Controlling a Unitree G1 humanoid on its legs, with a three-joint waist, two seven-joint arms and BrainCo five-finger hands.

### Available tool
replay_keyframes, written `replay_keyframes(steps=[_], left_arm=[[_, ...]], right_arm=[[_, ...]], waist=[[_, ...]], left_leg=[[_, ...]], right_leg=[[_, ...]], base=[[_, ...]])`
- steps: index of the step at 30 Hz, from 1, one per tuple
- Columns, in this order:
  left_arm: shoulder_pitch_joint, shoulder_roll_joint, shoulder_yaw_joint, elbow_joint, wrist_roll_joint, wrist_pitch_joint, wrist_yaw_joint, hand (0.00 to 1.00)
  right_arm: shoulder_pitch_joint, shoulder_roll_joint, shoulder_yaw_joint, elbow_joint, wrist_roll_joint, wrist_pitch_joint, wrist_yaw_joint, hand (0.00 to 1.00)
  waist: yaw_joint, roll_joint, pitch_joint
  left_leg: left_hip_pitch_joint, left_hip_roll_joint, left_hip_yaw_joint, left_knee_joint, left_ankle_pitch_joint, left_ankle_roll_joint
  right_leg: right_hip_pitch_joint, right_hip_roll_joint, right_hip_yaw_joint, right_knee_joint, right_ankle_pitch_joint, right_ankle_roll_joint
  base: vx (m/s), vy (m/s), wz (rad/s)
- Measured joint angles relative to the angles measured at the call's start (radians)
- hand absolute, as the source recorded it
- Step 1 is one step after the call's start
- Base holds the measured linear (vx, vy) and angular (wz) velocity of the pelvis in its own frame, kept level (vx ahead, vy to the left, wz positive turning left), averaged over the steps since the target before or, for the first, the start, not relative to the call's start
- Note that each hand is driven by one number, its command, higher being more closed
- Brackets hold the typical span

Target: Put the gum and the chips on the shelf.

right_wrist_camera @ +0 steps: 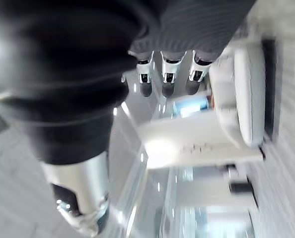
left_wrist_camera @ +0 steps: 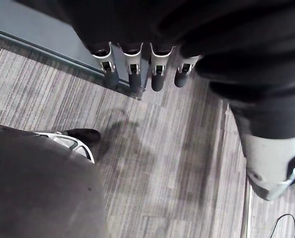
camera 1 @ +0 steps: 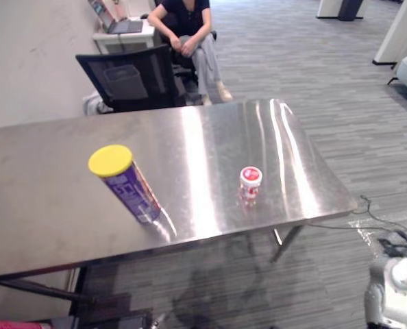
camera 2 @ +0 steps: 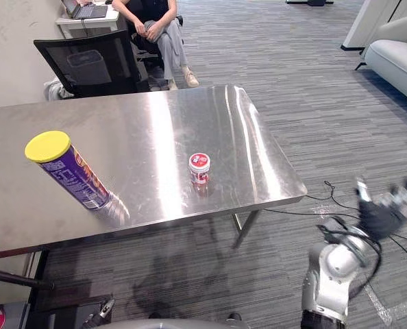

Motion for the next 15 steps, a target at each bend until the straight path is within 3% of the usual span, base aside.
replay_keyframes(steps=[1,2,4,8,11,15], left_arm=[[0.0,0.0,-0.001,0.0,0.001,-0.001,0.0,0.0],[0.0,0.008,-0.008,0.001,0.005,-0.004,-0.002,0.0],[0.003,0.019,-0.015,0.013,0.039,-0.008,-0.005,0.0],[0.025,0.024,-0.019,0.039,0.041,-0.012,-0.009,0.0],[0.031,0.027,-0.025,0.049,0.04,-0.019,-0.009,0.0],[0.03,0.027,-0.031,0.049,0.04,-0.025,-0.025,0.0]], right_arm=[[0.0,-0.02,0.026,-0.006,-0.014,0.018,0.05,0.0],[0.0,-0.075,0.072,-0.003,-0.015,0.06,0.181,0.0],[-0.004,-0.127,0.1,0.018,-0.009,0.091,0.298,0.0],[-0.004,-0.204,0.104,0.061,0.011,0.121,0.462,0.0],[-0.006,-0.248,0.138,0.097,0.038,0.141,0.532,0.0],[-0.007,-0.267,0.189,0.106,0.033,0.15,0.564,0.0]], waist=[[0.0,-0.001,-0.002],[0.003,-0.005,-0.006],[0.011,-0.011,-0.006],[0.02,-0.013,-0.006],[0.019,-0.012,-0.006],[0.018,-0.011,-0.005]], left_leg=[[-0.005,-0.001,-0.003,0.0,0.001,0.001],[-0.015,-0.006,-0.02,0.0,0.002,0.003],[-0.018,-0.015,-0.034,0.002,0.004,0.005],[-0.021,-0.024,-0.048,0.007,0.006,0.008],[-0.022,-0.025,-0.051,0.007,0.006,0.008],[-0.027,-0.027,-0.065,0.007,0.01,0.014]], right_leg=[[-0.004,-0.001,-0.002,0.0,0.0,0.0],[-0.005,-0.005,-0.015,0.0,0.0,0.0],[0.0,-0.009,-0.028,-0.002,0.0,0.0],[0.006,-0.016,-0.041,-0.004,0.0,0.0],[0.006,-0.016,-0.044,-0.005,0.0,0.0],[0.006,-0.017,-0.053,-0.005,0.0,0.0]], base=[[-0.01,0.016,0.21],[0.01,0.016,0.24],[0.02,0.021,0.23],[0.04,0.013,0.11],[0.01,0.001,0.01],[-0.01,-0.002,0.04]])
